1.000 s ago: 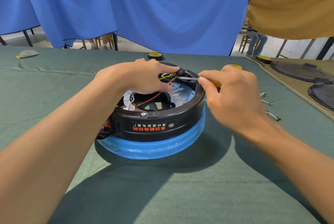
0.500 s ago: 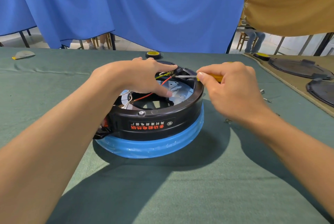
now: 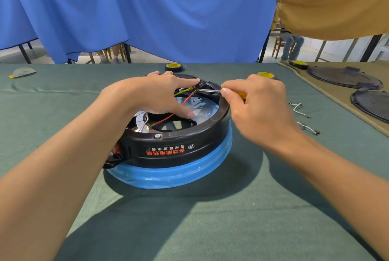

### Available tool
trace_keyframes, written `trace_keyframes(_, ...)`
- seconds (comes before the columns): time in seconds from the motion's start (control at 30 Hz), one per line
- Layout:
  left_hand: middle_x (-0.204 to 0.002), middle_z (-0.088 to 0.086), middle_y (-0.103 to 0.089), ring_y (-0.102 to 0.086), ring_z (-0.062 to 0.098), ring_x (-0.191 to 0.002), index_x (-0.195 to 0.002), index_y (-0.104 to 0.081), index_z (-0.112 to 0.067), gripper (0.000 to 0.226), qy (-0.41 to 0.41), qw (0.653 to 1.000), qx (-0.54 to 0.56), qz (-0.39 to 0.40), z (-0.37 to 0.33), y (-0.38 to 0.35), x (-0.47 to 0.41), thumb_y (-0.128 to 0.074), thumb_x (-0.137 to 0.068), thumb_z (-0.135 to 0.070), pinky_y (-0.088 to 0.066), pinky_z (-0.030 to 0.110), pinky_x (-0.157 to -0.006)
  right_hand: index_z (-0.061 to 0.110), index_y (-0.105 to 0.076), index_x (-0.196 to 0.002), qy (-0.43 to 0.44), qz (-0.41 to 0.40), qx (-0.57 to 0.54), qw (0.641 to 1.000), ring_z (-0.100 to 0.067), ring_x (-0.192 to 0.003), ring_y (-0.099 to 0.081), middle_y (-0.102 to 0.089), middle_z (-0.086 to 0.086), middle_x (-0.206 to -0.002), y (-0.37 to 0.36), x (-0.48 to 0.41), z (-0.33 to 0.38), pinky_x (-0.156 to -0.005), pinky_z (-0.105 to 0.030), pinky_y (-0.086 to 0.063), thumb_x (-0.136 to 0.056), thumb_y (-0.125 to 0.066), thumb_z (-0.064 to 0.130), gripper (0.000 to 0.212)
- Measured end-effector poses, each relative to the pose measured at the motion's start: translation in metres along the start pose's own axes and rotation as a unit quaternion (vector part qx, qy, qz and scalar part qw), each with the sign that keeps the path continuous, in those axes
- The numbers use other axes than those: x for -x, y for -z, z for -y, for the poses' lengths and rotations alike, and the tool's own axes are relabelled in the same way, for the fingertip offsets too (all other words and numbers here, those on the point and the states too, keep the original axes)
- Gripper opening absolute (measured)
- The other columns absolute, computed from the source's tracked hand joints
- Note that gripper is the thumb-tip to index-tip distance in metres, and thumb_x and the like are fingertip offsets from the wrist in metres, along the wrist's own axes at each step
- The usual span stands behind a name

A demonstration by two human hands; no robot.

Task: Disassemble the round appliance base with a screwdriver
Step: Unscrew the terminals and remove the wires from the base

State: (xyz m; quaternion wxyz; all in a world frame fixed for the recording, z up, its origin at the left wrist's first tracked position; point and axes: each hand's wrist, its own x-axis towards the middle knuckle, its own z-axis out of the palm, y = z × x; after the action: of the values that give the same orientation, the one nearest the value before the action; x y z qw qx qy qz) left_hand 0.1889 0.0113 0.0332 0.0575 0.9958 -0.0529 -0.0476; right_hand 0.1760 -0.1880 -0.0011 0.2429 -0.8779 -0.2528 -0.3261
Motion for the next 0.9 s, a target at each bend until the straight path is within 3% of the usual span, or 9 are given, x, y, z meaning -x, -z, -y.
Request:
trace_keyframes(0.13, -0.163, 0.001, -0.007, 0.003, 0.030, -0.149, -0.143, -0.006, -0.063, 0.087, 0.001, 1.000, -0.005, 0.002, 0.000, 0.000, -0.001, -0.059, -0.074, -0.071, -0.009, 0.057, -0.118, -0.006, -0.067, -0.086, -0.045, 0.008, -0.095, 0.994, -0.031, -0.079, -0.050, -0.065, -0.026, -0.082, 0.004, -0.007, -0.012, -0.074, -0.039, -0.039, -0.094, -0.057, 0.018, 0.028)
trace_keyframes(0.23, -0.163, -0.001, -0.005, 0.006, 0.027, -0.150, -0.143, -0.006, -0.064, 0.087, 0.001, 1.000, -0.001, 0.003, 0.001, 0.000, 0.000, -0.059, -0.074, -0.071, -0.008, 0.056, -0.117, -0.004, -0.067, -0.091, -0.076, 0.023, -0.111, 0.991, -0.036, -0.088, -0.055, -0.064, -0.026, -0.092, 0.005, -0.011, -0.018, -0.080, -0.042, -0.045, -0.093, -0.058, 0.021, 0.027)
trace_keyframes(0.43, -0.163, -0.001, -0.005, 0.006, 0.029, -0.149, -0.143, -0.005, -0.064, 0.098, 0.005, 1.000, -0.001, 0.016, 0.000, 0.000, 0.000, -0.047, -0.055, -0.079, -0.008, 0.056, -0.118, 0.003, -0.068, -0.072, 0.000, -0.026, -0.036, 0.999, -0.030, -0.065, -0.046, -0.058, -0.013, -0.058, -0.002, -0.004, -0.012, -0.064, -0.036, -0.031, -0.090, -0.051, 0.022, 0.031)
trace_keyframes(0.57, -0.163, 0.003, -0.009, 0.002, 0.029, -0.149, -0.146, -0.008, -0.058, 0.093, -0.014, 1.000, -0.006, -0.006, 0.001, -0.003, 0.000, -0.052, -0.066, -0.076, -0.008, 0.050, -0.117, 0.011, -0.075, -0.082, -0.015, -0.069, -0.088, 0.994, -0.022, -0.065, -0.051, -0.066, -0.008, -0.066, -0.007, 0.004, -0.016, -0.064, -0.032, -0.034, -0.092, -0.055, 0.019, 0.023)
trace_keyframes(0.63, -0.158, 0.003, -0.023, -0.017, 0.028, -0.145, -0.145, -0.016, -0.047, 0.085, -0.047, 0.998, 0.028, -0.037, 0.002, -0.003, -0.001, -0.065, -0.077, -0.062, -0.017, 0.044, -0.114, 0.009, -0.074, -0.083, -0.014, -0.086, -0.088, 0.992, -0.022, -0.065, -0.052, -0.065, -0.011, -0.066, -0.009, 0.011, -0.018, -0.063, -0.033, -0.036, -0.093, -0.056, 0.018, 0.023)
trace_keyframes(0.7, -0.139, 0.004, -0.038, -0.039, 0.028, -0.123, -0.131, -0.026, -0.032, 0.075, -0.062, 0.994, 0.068, -0.063, 0.002, 0.001, 0.000, -0.073, -0.076, -0.054, -0.032, 0.038, -0.095, 0.006, -0.074, -0.084, -0.015, -0.109, -0.094, 0.989, -0.025, -0.067, -0.055, -0.067, -0.012, -0.069, -0.008, 0.014, -0.020, -0.066, -0.038, -0.041, -0.093, -0.056, 0.017, 0.023)
trace_keyframes(0.77, -0.122, 0.001, -0.037, -0.039, 0.023, -0.107, -0.111, -0.038, -0.024, 0.062, -0.046, 0.995, 0.050, -0.077, 0.002, 0.008, 0.003, -0.075, -0.073, -0.055, -0.032, 0.035, -0.083, 0.007, -0.075, -0.088, -0.029, -0.133, -0.120, 0.983, -0.024, -0.071, -0.060, -0.071, -0.008, -0.075, -0.002, 0.012, -0.020, -0.069, -0.041, -0.046, -0.093, -0.056, 0.018, 0.022)
trace_keyframes(0.9, -0.116, 0.000, -0.044, -0.030, 0.021, -0.116, -0.071, -0.064, -0.031, 0.029, -0.023, 0.995, -0.072, -0.064, 0.001, 0.014, 0.006, -0.074, -0.071, -0.058, -0.034, 0.043, -0.100, 0.013, -0.076, -0.095, -0.098, -0.147, -0.174, 0.969, -0.011, -0.079, -0.062, -0.067, 0.011, -0.078, 0.008, 0.001, -0.022, -0.074, -0.033, -0.050, -0.095, -0.058, 0.021, 0.020)
